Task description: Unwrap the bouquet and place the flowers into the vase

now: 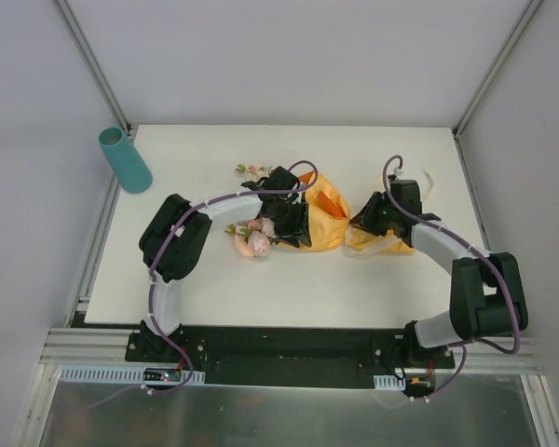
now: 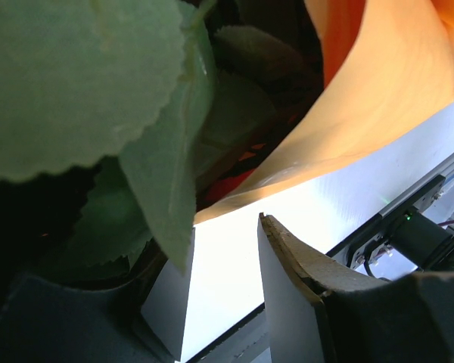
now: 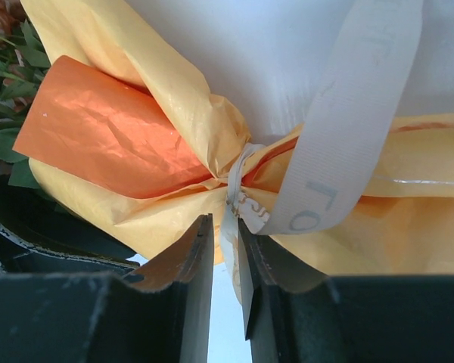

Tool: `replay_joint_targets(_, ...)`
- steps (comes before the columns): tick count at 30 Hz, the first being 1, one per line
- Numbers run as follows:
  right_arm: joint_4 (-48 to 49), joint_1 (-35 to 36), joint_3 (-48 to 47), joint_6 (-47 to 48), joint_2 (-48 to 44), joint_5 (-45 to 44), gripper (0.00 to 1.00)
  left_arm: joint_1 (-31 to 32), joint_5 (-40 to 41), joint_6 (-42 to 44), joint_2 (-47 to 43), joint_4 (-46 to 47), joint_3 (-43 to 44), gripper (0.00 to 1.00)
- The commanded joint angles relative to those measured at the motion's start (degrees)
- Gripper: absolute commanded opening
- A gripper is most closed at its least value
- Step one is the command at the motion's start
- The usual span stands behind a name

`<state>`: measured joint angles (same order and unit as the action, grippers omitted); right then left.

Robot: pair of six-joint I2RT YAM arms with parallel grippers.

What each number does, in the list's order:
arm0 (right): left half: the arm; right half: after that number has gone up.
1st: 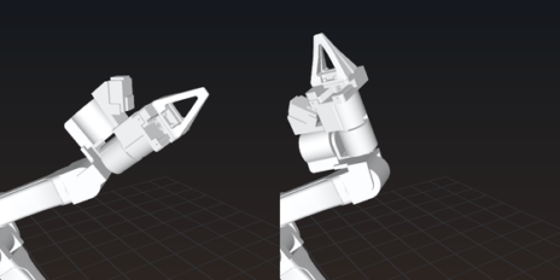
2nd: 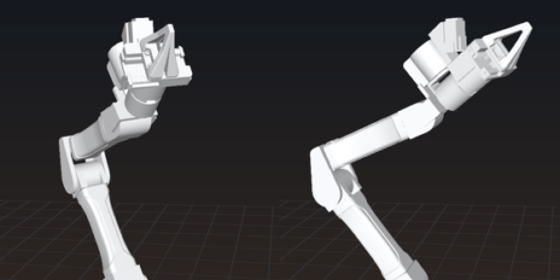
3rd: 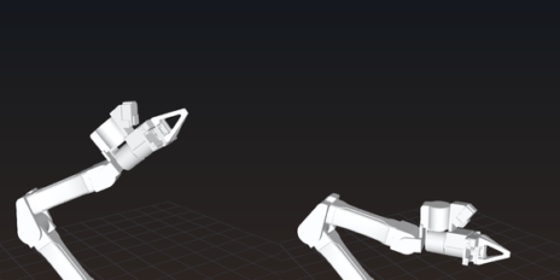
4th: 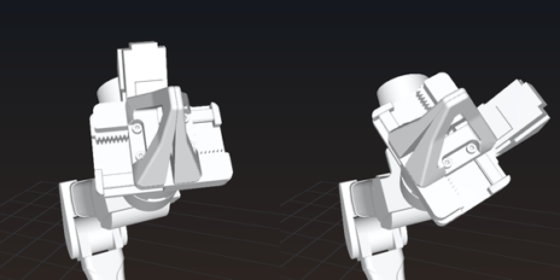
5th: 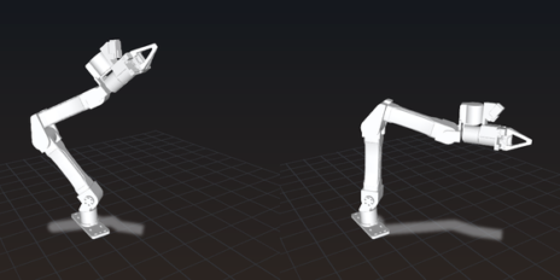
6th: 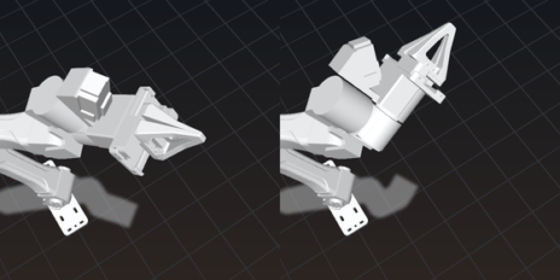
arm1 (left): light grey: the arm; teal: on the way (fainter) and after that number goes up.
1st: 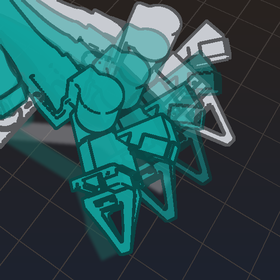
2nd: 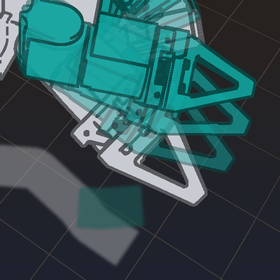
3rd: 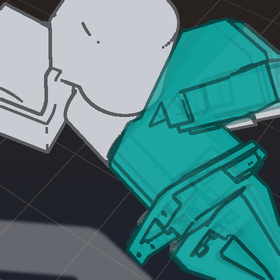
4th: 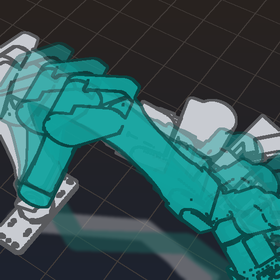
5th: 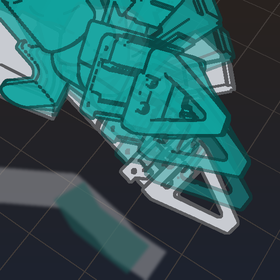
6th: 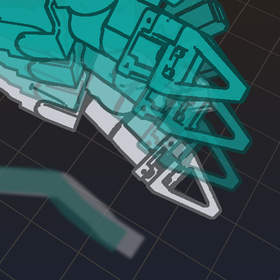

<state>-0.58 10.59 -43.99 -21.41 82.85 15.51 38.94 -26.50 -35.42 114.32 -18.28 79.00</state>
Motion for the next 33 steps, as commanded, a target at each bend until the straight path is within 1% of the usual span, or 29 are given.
replay_joint_targets(1, 1.81, -0.31, 0.66, 1.98, 0.29, 2.60, 0.27, 0.00, 0.40, -0.35, -0.06, -0.44, 0.19, 0.41)
replay_joint_targets(10, 2.51, -0.31, 1.36, 2.78, 1.96, 2.24, 0.22, 0.00, 0.40, -0.35, 0.02, -0.44, 0.01, 0.42)
replay_joint_targets(17, 4.09, -0.31, 2.06, 2.25, 3.20, 2.77, 0.22, 0.00, 0.57, -0.35, 0.11, -0.35, 0.10, 0.41)
replay_joint_targets(18, 4.27, -0.31, 2.06, 2.25, 3.28, 2.86, 0.18, 0.00, 0.66, -0.35, 0.20, -0.44, 0.10, 0.42)
replay_joint_targets(20, 4.45, -0.31, 1.98, 2.34, 3.11, 3.30, 0.03, 0.00, 1.01, -0.26, 0.29, -0.44, 0.10, 0.41)
replay_joint_targets(21, 4.53, -0.39, 1.89, 2.34, 2.76, 3.82, 0.00, 0.00, 1.10, -0.26, 0.29, -0.44, 0.01, 0.41)
replay_joint_targets(28, 8.13, -0.92, 1.89, 2.07, 0.03, 12.61, 0.00, 0.00, 1.54, -0.62, 0.90, -0.53, -0.08, 0.41)
replay_joint_targets(33, 8.66, -1.10, 2.76, 2.07, -2.25, 13.67, 0.00, 0.00, 1.63, -0.70, 1.34, -0.79, 0.19, 0.41)
